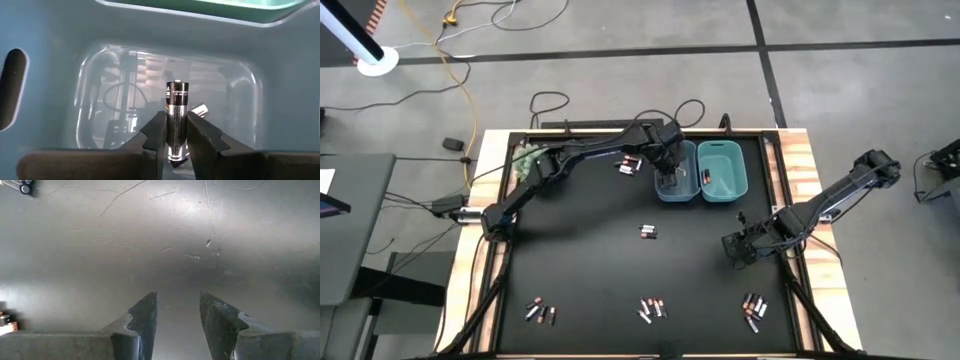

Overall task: Sort batteries
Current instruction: Put the silver battery into the blue bin, then put the black battery into the green bin

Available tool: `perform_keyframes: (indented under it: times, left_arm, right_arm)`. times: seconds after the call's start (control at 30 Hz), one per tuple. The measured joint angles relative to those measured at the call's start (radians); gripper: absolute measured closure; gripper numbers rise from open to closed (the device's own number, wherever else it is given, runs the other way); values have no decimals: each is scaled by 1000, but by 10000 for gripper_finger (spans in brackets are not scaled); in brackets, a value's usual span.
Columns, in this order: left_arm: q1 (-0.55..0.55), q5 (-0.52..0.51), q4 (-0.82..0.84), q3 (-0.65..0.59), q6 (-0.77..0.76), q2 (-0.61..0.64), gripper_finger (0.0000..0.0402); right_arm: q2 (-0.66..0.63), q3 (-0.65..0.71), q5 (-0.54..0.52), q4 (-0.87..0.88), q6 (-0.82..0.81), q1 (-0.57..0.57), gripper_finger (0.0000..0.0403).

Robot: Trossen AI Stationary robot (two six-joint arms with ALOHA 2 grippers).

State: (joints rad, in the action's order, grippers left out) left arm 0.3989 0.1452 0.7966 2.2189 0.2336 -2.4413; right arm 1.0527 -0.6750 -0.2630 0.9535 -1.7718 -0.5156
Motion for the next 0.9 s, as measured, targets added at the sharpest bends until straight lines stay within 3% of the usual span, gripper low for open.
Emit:
perform_keyframes:
  times: [0.37,0.6,0.9]
  left_arm:
    - [1,-1,2,0,36,0,278]
    - [3,-45,-1,0,66,59,281]
    - [12,-201,-2,1,305,191,296]
  right_arm:
    - [0,0,0,0,-1,0,239]
    - [0,0,0,-1,-1,0,239]
    - [0,0,0,-1,-16,0,239]
